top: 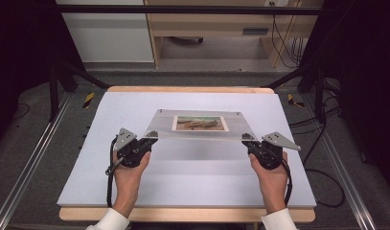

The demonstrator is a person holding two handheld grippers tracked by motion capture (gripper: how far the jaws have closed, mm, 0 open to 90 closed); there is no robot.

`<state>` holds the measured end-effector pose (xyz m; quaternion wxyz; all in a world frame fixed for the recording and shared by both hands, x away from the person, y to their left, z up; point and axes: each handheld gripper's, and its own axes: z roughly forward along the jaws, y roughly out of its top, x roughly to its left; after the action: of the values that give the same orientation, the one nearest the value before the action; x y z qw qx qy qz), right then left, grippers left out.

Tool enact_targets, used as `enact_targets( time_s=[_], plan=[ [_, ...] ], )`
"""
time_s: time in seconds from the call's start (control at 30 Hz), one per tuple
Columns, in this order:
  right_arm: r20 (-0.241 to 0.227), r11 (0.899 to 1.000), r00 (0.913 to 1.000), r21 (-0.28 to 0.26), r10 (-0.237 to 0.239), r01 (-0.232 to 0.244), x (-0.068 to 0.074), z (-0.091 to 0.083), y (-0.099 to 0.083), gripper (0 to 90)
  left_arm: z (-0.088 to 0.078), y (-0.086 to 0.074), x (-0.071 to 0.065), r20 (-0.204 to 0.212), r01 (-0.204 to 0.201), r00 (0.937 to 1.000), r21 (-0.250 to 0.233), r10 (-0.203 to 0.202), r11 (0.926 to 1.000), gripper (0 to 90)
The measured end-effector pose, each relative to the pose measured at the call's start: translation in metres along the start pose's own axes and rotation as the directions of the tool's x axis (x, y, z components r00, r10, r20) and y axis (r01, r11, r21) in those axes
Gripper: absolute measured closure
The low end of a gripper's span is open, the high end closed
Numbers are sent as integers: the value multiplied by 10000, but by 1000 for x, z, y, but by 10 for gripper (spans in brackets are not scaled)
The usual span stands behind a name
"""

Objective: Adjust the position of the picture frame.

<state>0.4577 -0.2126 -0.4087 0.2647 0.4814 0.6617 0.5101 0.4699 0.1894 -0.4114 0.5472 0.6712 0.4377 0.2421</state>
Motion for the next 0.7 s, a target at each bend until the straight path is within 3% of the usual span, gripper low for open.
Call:
enact_targets(
  time_s=[0.17,0.7],
  plan=[
    [101,9998,9999,158,69,-71,-6,3,-4,840,7,-8,0,44,-49,10000,78,49,10000,834],
    [40,9990,10000,455,28,-30,-3,12,-12,837,5,-16,6,-140,62,9999,165,-60,9998,834]
  ],
)
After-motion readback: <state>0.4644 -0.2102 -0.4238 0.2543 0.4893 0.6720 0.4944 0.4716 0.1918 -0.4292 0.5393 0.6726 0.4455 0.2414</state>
